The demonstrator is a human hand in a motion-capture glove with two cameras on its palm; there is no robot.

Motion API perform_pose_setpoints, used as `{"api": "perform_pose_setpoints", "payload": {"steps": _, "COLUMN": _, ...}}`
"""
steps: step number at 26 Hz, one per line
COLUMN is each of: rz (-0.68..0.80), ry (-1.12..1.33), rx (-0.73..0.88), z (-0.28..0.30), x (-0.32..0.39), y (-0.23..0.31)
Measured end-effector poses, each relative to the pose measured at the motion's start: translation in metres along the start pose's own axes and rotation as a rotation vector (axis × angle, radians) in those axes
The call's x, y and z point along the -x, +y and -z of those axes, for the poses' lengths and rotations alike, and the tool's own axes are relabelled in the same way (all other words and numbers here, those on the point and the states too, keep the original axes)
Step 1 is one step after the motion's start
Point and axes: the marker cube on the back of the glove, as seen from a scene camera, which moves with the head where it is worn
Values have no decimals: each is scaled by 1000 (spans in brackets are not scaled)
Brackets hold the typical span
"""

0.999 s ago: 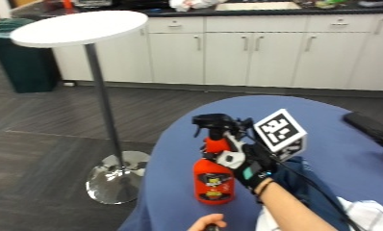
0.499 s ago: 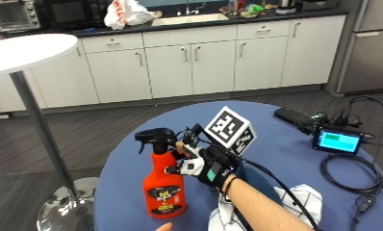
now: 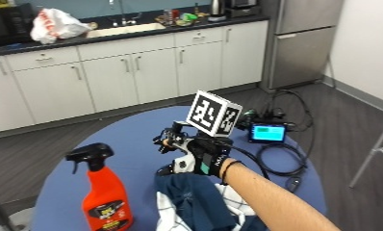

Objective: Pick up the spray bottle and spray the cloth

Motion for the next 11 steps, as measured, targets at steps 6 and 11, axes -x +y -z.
{"api": "perform_pose_setpoints", "payload": {"steps": 6, "rz": 15, "ry": 238, "rx": 52, "z": 0, "x": -3, "y": 16}}
{"api": "perform_pose_setpoints", "payload": {"steps": 11, "rz": 8, "ry": 307, "rx": 69, "z": 0, "x": -12, "y": 30}}
